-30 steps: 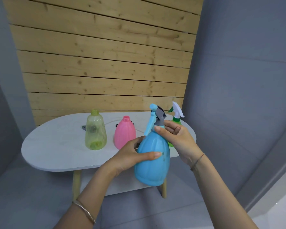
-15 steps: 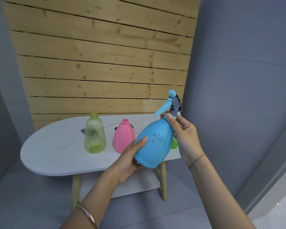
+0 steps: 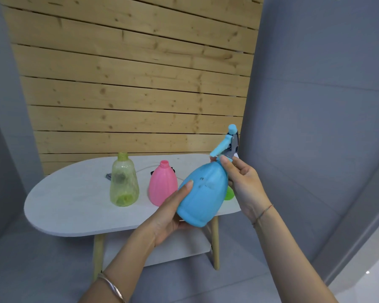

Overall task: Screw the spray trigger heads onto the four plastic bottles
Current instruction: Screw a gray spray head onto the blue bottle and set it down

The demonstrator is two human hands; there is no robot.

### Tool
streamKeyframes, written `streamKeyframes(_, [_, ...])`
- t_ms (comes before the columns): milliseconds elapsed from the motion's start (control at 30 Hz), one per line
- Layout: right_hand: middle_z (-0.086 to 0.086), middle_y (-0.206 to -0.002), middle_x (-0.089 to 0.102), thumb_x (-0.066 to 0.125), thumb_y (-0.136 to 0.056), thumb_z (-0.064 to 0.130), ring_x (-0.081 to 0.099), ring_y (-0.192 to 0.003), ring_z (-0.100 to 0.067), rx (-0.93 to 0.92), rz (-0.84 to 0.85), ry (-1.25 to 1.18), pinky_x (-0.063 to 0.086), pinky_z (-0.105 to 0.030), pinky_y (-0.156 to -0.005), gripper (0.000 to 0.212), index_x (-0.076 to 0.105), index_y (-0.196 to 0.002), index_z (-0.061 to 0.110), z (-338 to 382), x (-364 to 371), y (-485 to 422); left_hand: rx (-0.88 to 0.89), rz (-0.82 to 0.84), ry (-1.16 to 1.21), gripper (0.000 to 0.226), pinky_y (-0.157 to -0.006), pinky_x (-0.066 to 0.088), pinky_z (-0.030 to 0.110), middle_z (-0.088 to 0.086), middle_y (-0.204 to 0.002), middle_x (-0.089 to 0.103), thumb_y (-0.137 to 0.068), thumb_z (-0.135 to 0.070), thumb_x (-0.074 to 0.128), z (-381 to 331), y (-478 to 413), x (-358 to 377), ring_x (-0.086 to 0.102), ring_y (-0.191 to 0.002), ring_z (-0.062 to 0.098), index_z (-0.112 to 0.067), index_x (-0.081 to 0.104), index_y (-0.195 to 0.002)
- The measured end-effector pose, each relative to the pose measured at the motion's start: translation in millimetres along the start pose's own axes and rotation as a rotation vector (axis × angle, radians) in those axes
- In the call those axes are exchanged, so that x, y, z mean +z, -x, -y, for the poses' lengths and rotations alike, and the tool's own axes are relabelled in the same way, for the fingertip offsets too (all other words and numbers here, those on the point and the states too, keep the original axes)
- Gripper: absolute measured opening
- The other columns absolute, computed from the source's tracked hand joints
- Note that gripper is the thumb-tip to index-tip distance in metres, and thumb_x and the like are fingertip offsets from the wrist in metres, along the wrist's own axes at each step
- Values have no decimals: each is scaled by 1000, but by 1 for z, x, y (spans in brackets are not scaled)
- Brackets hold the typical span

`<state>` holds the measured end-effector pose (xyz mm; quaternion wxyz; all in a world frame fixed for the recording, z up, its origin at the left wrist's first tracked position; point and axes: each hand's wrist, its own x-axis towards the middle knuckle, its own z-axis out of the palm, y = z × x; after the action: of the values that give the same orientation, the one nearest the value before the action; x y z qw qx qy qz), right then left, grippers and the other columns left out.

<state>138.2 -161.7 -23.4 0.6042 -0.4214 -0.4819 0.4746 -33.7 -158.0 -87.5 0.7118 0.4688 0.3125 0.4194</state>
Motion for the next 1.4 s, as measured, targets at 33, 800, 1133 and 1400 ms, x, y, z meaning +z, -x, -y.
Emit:
streamKeyframes(33, [-4, -105, 76, 74, -75, 37, 67, -107, -20, 25, -46, 3, 49, -37, -101, 54, 64, -118, 7, -1, 0, 0, 18, -27, -32, 64, -83, 58, 43, 3, -113, 73, -61, -66, 69, -1, 0, 1, 70, -102, 22, -32, 66, -115])
streamKeyframes(800, [-5, -112, 73, 61, -79, 31, 68, -105, -15, -94, 143, -59, 54, -26, -92, 36, 68, -109, 12, 11, -7, 1, -219, 164, 252, 68, -68, 60, 48, 18, -103, 74, -45, -64, 82, -6, 7, -6, 70, -86, 42, -19, 78, -96])
streamKeyframes(1133, [-13, -113, 72, 63, -84, 28, 67, -106, -24, -26, 95, 20, 52, -29, -96, 37, 67, -110, 4, 9, -8, 1, -123, 107, 173, 62, -89, 53, 57, 14, -107, 74, -51, -67, 79, -6, 3, -7, 70, -95, 35, -26, 77, -99])
streamKeyframes(1400, [-9, -99, 67, 72, -81, 23, 63, -92, -18, 51, -103, -47, 52, -35, -92, 32, 64, -106, 4, 5, 0, 1, -19, -62, -56, 47, -68, 60, 34, 1, -104, 76, -70, -64, 64, -8, 7, 2, 73, -93, 19, -33, 70, -104])
